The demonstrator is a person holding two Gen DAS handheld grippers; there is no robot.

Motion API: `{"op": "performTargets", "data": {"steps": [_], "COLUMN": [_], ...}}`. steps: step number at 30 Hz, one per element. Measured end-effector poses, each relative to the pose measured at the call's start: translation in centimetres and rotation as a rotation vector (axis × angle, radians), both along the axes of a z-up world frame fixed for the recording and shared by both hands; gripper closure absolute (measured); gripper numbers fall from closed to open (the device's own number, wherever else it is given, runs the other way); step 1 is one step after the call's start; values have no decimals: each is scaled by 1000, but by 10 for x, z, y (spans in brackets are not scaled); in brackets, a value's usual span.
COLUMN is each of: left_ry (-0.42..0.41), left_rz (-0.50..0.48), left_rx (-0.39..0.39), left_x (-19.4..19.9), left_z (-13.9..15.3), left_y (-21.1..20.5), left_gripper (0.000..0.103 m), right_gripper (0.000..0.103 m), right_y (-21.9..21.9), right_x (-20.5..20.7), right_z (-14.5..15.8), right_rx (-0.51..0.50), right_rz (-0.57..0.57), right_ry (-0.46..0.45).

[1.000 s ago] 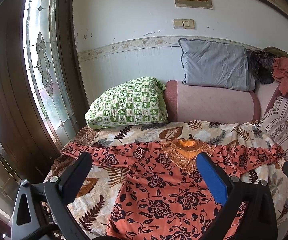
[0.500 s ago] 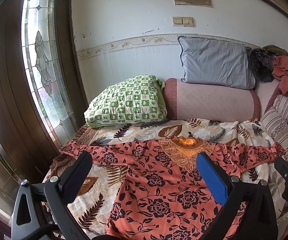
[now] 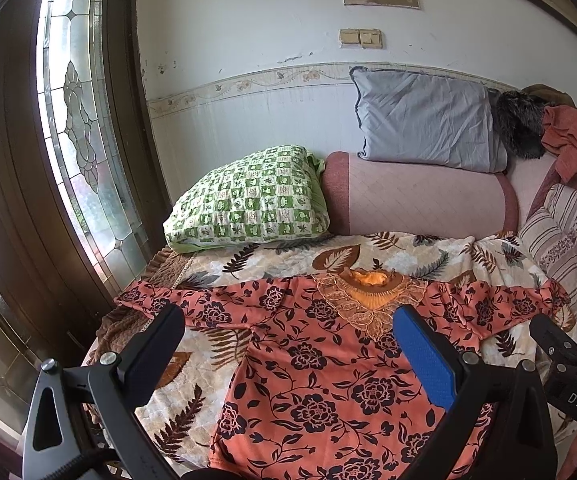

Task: Fold small clothes

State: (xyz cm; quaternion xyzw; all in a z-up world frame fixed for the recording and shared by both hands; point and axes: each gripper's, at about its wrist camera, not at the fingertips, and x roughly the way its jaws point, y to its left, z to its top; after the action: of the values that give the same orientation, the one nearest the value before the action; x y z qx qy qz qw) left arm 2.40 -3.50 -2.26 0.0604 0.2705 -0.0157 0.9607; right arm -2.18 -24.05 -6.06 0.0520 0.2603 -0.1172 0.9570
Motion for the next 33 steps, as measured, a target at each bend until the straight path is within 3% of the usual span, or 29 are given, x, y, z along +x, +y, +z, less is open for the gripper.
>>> {"op": "performTargets", "data": {"steps": [28, 31, 33], "left_ry": [41, 73, 171], "left_rz": [-8, -28, -62], "left_rx": [18, -4, -66], "left_x": [26, 41, 65], "left_z": [-20, -32, -53], "left_y": [-12, -12, -10], "left_gripper": [0, 0, 0], "right_gripper": [0, 0, 0], "right_y": [-12, -21, -37], "right_x": [25, 34, 40], "right_z": [-17, -23, -30], "right_rx": [18, 24, 51], "right_rz": [4, -11, -18], "right_ry": [38, 47, 50]}}
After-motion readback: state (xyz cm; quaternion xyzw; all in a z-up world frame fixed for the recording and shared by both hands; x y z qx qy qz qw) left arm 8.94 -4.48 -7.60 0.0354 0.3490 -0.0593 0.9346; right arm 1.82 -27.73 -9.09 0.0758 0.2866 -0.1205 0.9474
